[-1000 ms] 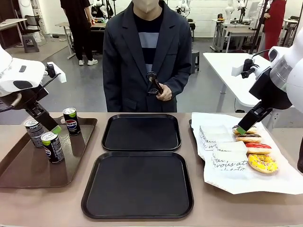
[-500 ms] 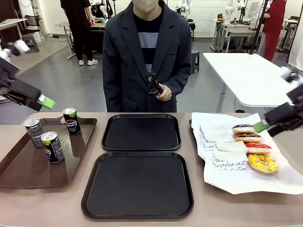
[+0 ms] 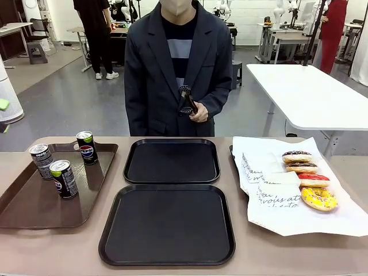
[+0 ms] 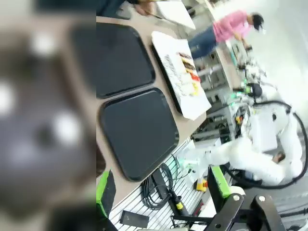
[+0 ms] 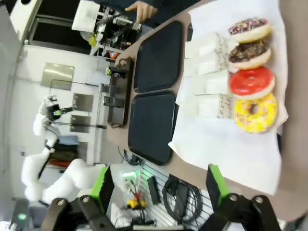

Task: Set up donuts and drinks on trays.
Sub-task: Pick up one Pepsi coke and place it on the Flat Tray.

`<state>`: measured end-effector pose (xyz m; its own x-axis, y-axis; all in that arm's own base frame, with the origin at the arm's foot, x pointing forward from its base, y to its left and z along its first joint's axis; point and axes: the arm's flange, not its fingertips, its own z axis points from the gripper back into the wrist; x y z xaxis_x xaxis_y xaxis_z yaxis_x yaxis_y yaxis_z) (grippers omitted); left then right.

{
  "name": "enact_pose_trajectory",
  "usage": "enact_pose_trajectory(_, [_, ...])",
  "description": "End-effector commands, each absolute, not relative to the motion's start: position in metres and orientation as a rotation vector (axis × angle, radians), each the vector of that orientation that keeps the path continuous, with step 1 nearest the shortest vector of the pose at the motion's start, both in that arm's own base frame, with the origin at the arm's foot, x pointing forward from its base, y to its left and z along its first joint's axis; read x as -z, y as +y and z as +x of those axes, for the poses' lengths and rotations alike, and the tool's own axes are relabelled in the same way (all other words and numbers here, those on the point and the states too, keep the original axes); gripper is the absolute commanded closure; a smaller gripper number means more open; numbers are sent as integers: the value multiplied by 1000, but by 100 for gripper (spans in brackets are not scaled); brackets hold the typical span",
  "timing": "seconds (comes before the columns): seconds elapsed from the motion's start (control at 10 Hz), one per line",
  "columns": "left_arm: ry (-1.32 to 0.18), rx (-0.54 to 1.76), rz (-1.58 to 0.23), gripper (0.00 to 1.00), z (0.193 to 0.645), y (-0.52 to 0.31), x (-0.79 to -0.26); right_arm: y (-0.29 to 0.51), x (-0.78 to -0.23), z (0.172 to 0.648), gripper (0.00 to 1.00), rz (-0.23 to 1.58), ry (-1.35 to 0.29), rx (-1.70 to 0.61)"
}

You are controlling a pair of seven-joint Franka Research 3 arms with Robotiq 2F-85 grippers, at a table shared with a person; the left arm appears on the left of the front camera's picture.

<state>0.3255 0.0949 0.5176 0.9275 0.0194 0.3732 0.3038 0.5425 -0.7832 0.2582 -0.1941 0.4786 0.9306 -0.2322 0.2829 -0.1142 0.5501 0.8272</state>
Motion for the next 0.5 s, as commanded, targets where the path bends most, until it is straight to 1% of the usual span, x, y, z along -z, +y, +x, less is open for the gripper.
enact_pose_trajectory(0.0, [-357,110,-1027,0,336,122,-507,-222,-472,252,0,1072,-380,53])
enact_pose_trajectory(0.2, [-371,70,-1149,0,328,161,-486,-254,-462,237,0,1192,-390,36])
enact_pose_trajectory(0.4, [-367,29,-1190,0,320,188,-473,-272,-452,228,0,1234,-398,54])
